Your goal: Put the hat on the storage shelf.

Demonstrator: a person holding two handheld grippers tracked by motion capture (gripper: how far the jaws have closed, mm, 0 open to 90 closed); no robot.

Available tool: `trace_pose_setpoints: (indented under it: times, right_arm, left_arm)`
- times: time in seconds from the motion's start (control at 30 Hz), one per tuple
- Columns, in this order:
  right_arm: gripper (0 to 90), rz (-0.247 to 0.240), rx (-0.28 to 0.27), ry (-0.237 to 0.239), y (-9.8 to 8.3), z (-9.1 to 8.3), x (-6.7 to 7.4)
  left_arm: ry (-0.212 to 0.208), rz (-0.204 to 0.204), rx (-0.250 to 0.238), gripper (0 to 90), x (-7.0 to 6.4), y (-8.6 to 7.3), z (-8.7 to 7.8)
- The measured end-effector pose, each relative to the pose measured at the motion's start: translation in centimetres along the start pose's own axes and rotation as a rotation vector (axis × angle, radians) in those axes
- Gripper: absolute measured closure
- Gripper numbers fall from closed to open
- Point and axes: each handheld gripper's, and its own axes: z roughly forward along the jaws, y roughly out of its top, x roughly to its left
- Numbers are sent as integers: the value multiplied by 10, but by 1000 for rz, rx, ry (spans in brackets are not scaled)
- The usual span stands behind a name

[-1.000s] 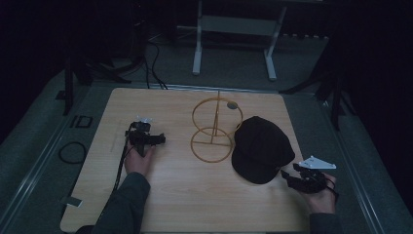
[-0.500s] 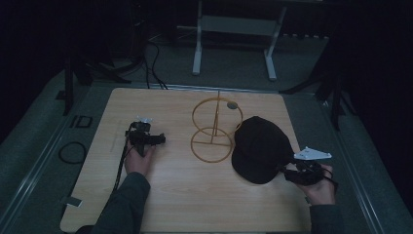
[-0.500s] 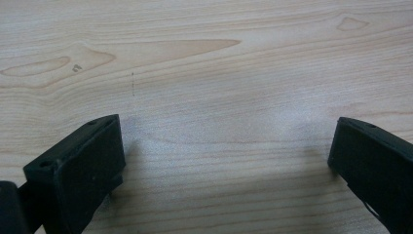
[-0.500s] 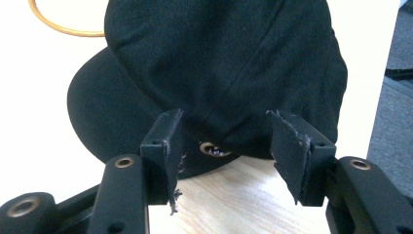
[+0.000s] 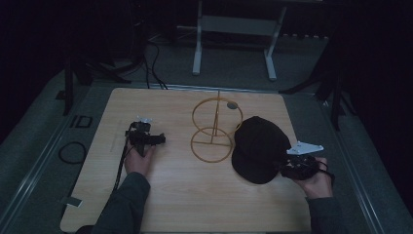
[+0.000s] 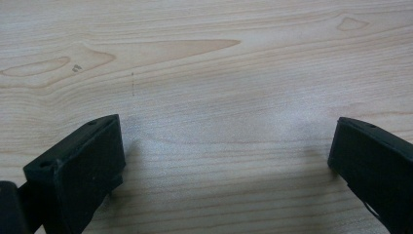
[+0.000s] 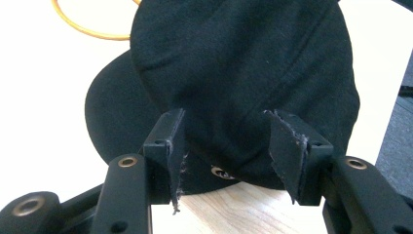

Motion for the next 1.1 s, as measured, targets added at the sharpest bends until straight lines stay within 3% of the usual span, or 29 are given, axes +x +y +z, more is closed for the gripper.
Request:
trace_pose_setpoints:
  times: [0.87,1.1]
  right_arm:
    - [422,-137,23,37,39,11,23]
    - [400,-183,54,48,49,18,30]
  left_arm:
    - [0,1,2,0,0,0,0]
    - [0,1,2,0,0,0,0]
